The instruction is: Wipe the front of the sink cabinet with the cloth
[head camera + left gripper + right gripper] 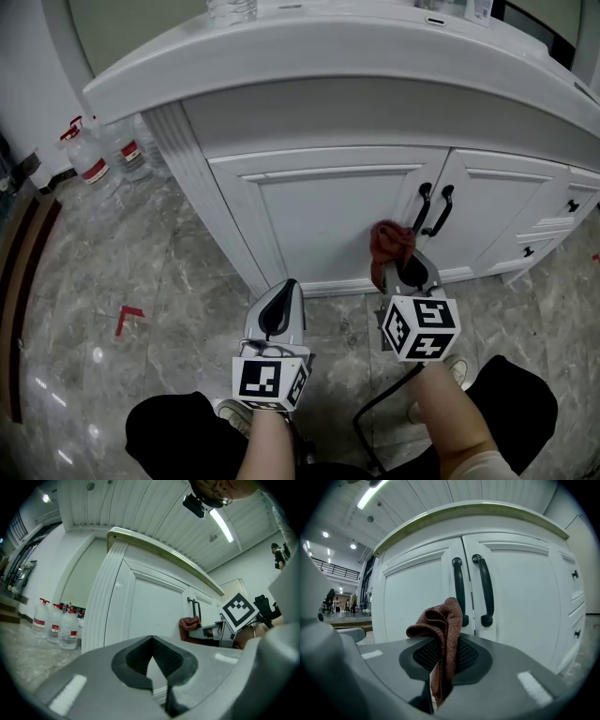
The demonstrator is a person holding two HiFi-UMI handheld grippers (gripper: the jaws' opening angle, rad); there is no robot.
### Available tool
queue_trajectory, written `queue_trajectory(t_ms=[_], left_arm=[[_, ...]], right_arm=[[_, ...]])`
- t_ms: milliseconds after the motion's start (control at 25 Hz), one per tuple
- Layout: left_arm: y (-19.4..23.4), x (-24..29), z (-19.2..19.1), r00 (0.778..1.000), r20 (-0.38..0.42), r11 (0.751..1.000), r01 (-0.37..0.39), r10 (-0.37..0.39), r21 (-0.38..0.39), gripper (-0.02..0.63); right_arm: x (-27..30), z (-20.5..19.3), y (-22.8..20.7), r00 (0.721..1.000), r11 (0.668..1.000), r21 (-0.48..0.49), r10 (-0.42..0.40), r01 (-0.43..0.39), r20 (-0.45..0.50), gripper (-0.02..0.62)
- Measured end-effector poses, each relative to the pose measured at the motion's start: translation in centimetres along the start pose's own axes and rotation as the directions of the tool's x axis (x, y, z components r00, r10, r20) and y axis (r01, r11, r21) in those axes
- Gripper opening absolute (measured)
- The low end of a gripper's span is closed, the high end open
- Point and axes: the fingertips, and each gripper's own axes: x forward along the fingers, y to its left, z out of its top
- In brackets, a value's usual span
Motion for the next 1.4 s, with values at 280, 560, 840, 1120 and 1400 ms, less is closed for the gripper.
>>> queue_trajectory(t_ms=[280,560,840,1120,1400], left_arm=[[0.6,-0.7,-2.1,1.0,-0.026,1.0,-0.011,0.011,-0.006,0.0],[4.8,-2.4,-2.3,0.996,-0.046,0.996,-0.079,0.081,0.043,0.0],[10.3,-5.0,-3.1,0.983,-0.069,0.985,-0.165,0.168,0.051,0.0],[12.3,-5.6,-3.3,0.98,-0.066,0.982,-0.188,0.188,0.002,0.0],[10.2,-4.1,-3.8,0.987,-0.077,0.99,-0.14,0.142,0.031,0.0]], right_arm=[[0.2,-3.3,3.5,0.995,0.996,-0.01,0.087,-0.088,-0.05,0.081],[3.2,-5.1,12.1,0.971,0.973,0.007,0.229,-0.229,-0.071,0.081],[5.5,-7.8,19.7,0.934,0.939,-0.009,0.34,-0.343,-0.109,0.081],[7.0,-8.5,21.9,0.925,0.931,-0.002,0.363,-0.365,-0.111,0.083],[6.5,-8.7,19.8,0.93,0.935,-0.018,0.35,-0.354,-0.112,0.083]])
